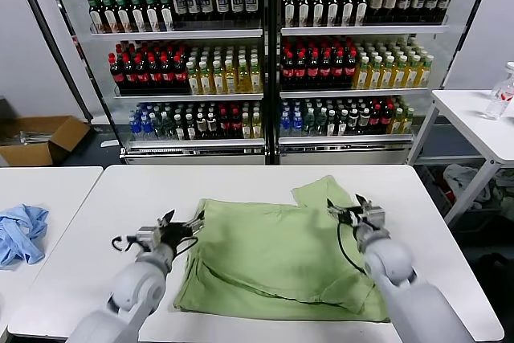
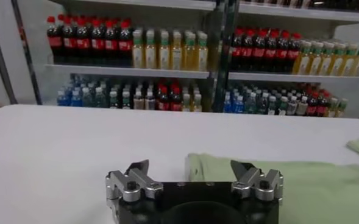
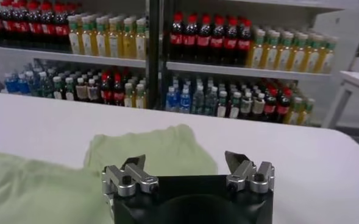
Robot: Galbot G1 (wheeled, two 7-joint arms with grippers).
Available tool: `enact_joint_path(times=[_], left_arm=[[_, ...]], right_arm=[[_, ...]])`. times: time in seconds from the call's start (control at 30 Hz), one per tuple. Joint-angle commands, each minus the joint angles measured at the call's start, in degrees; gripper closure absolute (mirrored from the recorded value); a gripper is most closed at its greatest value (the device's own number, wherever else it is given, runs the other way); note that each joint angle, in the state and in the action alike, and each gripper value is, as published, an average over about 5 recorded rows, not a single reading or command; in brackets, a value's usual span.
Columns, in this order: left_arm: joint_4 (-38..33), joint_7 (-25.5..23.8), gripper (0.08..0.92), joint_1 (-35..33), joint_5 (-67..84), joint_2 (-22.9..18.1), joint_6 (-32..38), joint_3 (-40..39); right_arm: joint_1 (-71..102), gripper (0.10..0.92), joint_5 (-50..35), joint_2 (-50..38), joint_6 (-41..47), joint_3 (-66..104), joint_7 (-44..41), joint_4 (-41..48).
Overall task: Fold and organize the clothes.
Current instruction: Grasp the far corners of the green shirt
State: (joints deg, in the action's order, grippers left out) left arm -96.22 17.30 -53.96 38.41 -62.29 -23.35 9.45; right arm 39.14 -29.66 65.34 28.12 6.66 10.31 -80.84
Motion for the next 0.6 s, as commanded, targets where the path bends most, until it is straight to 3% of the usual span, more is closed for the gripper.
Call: enact_joint_path(times=[0.03,0.43,0.6], left_arm=[[10.80,-0.11,0.177,11.22,0.28,-3.01,-0.79,-6.95],[12.53,-0.32,0.178,10.46,-0.72,-4.94,-1.19,-8.74],[14.30,0.39,0.267,10.50,-2.18,-5.42,-1.10,-8.62]], right_arm=[[-13.26,0.203,-1.41,2.97,0.70,-5.91,-0.29,16.55],[-12.42,0.202,0.33,5.28,1.27,-4.40,0.15,22.89],[-11.29,0.265,-0.13,5.06,1.37,-4.38,0.05,21.95]])
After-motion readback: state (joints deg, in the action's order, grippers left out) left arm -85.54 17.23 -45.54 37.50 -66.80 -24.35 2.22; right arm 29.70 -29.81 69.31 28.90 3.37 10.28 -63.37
